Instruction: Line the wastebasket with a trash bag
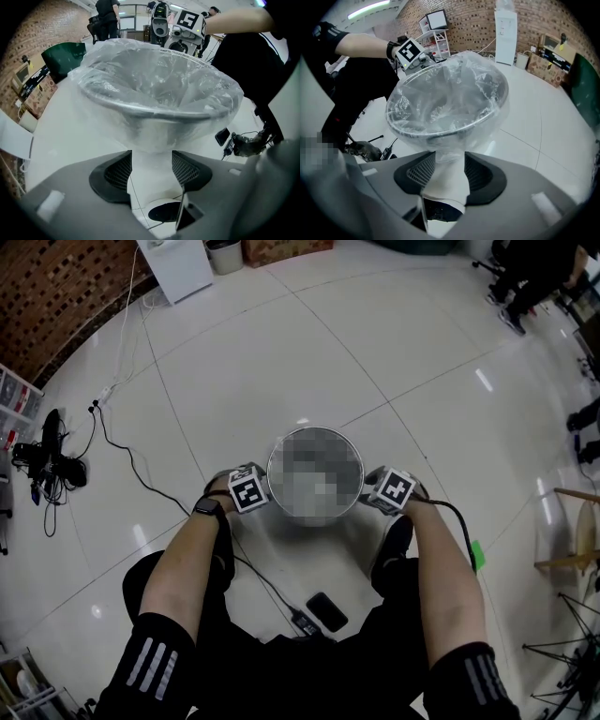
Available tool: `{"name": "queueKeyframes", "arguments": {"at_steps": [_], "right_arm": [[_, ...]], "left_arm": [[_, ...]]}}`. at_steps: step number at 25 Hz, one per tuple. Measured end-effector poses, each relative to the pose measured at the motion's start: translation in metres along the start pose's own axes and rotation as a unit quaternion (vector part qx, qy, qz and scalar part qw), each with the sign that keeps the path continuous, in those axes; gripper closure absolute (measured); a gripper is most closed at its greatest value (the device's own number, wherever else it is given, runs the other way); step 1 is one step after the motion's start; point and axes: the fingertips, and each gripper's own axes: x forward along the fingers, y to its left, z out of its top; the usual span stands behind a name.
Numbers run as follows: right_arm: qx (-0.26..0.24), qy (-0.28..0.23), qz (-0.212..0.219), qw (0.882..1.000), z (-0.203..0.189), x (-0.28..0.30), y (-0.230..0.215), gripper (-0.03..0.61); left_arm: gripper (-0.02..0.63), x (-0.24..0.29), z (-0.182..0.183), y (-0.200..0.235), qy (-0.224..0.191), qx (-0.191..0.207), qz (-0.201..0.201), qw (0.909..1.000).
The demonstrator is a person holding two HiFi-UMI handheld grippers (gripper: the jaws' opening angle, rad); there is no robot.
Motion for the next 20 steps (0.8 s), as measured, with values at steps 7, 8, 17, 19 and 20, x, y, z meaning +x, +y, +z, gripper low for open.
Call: {"name": "queueKeyframes", "arguments": {"at_steps": [7,8,17,19,20], "right_arm": [[0.026,-0.003,-0.029,0.999,-0.003,-0.027,-0.004,0.374],[0.024,-0.008,-0.034,0.999,0.002,-0.036,-0.003,0.374],[0.030,-0.037,-0.095,0.994,0.026,-0.108,0.001,0.374],[0.012,-0.065,-0.110,0.992,0.046,-0.124,0.009,0.376],[0.001,-0.076,-0.120,0.990,0.056,-0.132,0.013,0.376]], "left_arm": [[0.351,-0.042,-0.013,0.010,0.006,-0.012,0.025,0.9996],[0.351,-0.052,-0.012,0.015,0.004,-0.015,0.036,0.9992],[0.356,-0.157,0.065,0.017,-0.080,0.034,0.091,0.9921],[0.377,-0.177,0.080,0.013,-0.104,0.042,0.102,0.9885],[0.383,-0.186,0.087,0.010,-0.115,0.047,0.107,0.9865]]}}
